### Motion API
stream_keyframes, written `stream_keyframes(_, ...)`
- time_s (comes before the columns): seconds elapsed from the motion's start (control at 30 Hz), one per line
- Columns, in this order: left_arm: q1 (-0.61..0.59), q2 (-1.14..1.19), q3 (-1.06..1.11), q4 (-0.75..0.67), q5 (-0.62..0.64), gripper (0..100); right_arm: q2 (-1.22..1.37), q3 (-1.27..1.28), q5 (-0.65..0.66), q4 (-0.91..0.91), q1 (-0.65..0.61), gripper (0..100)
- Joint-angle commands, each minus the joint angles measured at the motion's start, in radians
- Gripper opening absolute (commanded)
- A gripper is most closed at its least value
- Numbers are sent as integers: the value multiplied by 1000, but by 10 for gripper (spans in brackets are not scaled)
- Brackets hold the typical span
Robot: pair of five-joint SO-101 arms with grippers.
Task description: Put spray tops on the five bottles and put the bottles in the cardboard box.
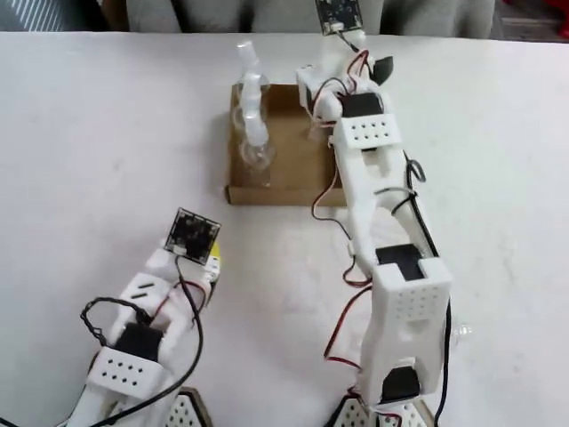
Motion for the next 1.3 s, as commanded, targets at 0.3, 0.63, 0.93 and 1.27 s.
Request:
stream_keyframes(0.3, -12, -18, -3, 11, -6, 21, -280, -48, -9, 302, -13, 481)
stream_keyframes(0.63, -12, -18, -3, 11, -6, 22, -470, -48, 0, 674, -12, 481)
stream_keyframes(0.93, -12, -18, -3, 11, -6, 22, -656, -25, 0, 1015, 51, 480)
stream_keyframes(1.27, -10, -18, -3, 12, -6, 22, -926, 371, 176, 1007, 338, 479)
